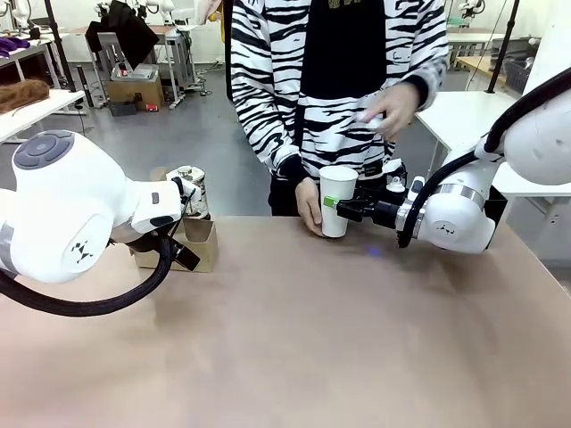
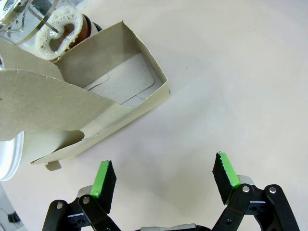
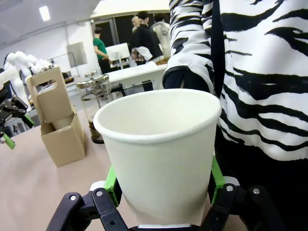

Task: Pour a drink into a cup and package it in a carrier.
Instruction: When a person places the Paper Cup Lid on the 600 ml Paper Cup , lift the 600 ml Paper Cup.

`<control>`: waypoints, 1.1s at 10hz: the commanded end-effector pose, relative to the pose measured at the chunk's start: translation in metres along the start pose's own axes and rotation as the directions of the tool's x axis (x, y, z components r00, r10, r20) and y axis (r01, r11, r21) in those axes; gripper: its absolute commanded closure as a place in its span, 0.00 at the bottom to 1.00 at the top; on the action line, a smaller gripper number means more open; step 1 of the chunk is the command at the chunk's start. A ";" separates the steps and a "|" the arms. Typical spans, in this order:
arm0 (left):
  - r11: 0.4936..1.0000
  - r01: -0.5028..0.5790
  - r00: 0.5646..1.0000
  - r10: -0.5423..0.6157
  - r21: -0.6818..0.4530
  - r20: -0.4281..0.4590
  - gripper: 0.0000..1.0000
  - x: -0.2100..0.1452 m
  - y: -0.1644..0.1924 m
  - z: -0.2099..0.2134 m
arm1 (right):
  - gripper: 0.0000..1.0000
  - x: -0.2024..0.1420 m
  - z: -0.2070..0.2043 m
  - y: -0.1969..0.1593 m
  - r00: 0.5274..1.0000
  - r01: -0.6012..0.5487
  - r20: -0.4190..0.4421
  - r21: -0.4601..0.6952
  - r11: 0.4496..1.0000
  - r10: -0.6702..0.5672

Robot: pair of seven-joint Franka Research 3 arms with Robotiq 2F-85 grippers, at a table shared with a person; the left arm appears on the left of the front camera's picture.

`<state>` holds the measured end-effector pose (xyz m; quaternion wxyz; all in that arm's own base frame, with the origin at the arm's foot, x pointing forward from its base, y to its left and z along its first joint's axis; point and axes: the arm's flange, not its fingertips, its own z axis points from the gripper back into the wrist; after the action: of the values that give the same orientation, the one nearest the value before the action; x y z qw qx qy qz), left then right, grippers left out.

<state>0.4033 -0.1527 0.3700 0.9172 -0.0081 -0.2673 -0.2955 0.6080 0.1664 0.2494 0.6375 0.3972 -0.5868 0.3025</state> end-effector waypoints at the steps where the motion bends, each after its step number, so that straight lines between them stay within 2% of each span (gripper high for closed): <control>1: 1.000 -0.003 1.000 0.003 -0.003 0.002 0.00 0.000 0.001 0.000 | 0.19 0.002 -0.001 0.002 1.000 0.006 0.010 -0.004 1.000 -0.006; 11: 1.000 -0.003 1.000 0.003 -0.003 0.002 0.00 0.000 0.001 0.000 | 0.19 0.002 -0.001 0.002 1.000 0.006 0.010 -0.004 1.000 -0.006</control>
<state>0.4033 -0.1527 0.3700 0.9171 -0.0081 -0.2673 -0.2955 0.6083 0.1654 0.2492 0.6376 0.3970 -0.5872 0.3017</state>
